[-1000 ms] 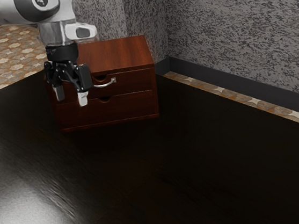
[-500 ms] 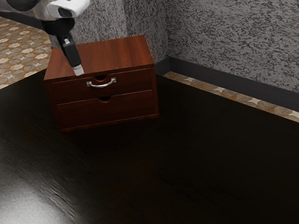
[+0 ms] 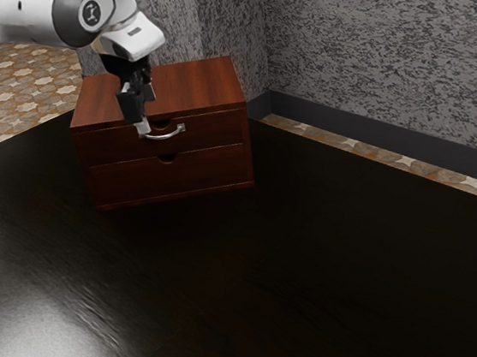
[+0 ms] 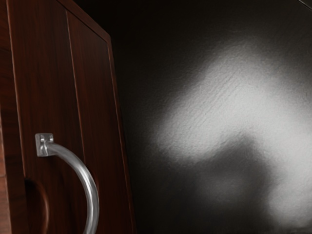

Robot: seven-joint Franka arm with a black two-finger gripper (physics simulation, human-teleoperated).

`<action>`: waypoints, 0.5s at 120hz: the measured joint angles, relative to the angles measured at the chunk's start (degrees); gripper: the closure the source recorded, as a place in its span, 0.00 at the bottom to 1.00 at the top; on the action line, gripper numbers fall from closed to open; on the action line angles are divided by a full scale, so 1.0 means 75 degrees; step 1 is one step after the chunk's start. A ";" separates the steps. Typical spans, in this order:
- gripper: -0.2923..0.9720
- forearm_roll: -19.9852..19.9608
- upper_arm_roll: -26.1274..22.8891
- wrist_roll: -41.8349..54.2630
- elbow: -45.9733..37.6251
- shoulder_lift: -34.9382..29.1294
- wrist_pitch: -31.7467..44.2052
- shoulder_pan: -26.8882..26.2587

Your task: Pull the drawer handle with one arm to open the drawer

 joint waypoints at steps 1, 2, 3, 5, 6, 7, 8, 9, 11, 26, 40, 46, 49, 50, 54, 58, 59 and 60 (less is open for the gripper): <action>0.23 0.0001 -0.0001 0.0014 0.0001 0.0025 0.0002 -0.0001; 0.23 0.0004 -0.0001 0.0027 0.0001 0.0046 0.0003 -0.0002; 0.23 0.0005 -0.0003 0.0038 0.0002 0.0065 0.0004 -0.0006; 0.23 0.0009 -0.0007 0.0059 0.0002 0.0094 0.0006 -0.0022; 0.23 0.0011 -0.0008 0.0068 0.0003 0.0106 0.0007 -0.0032; 0.23 0.0012 -0.0009 0.0076 0.0003 0.0116 0.0006 -0.0044; 0.23 0.0014 -0.0011 0.0083 0.0003 0.0124 0.0006 -0.0055; 0.23 0.0015 -0.0012 0.0090 0.0003 0.0131 0.0005 -0.0065; 0.23 0.0018 -0.0016 0.0098 0.0004 0.0143 0.0004 -0.0085; 0.23 0.0190 -0.0028 0.0048 0.0007 0.0171 -0.0079 -0.0242; 0.23 0.0319 -0.0029 -0.0093 0.0043 0.0173 -0.0226 -0.0215; 0.23 0.0353 -0.0023 -0.0147 0.0043 0.0173 -0.0257 -0.0207; 0.23 0.0412 -0.0022 -0.0171 0.0042 0.0172 -0.0266 -0.0230; 0.23 0.0433 -0.0023 -0.0179 0.0042 0.0170 -0.0269 -0.0240; 0.23 0.0502 -0.0029 -0.0212 0.0036 0.0172 -0.0279 -0.0266; 0.23 0.0556 -0.0040 -0.0249 0.0033 0.0194 -0.0287 -0.0284; 0.23 0.0568 -0.0042 -0.0260 0.0032 0.0202 -0.0290 -0.0288; 0.23 0.0579 -0.0043 -0.0270 0.0032 0.0210 -0.0292 -0.0293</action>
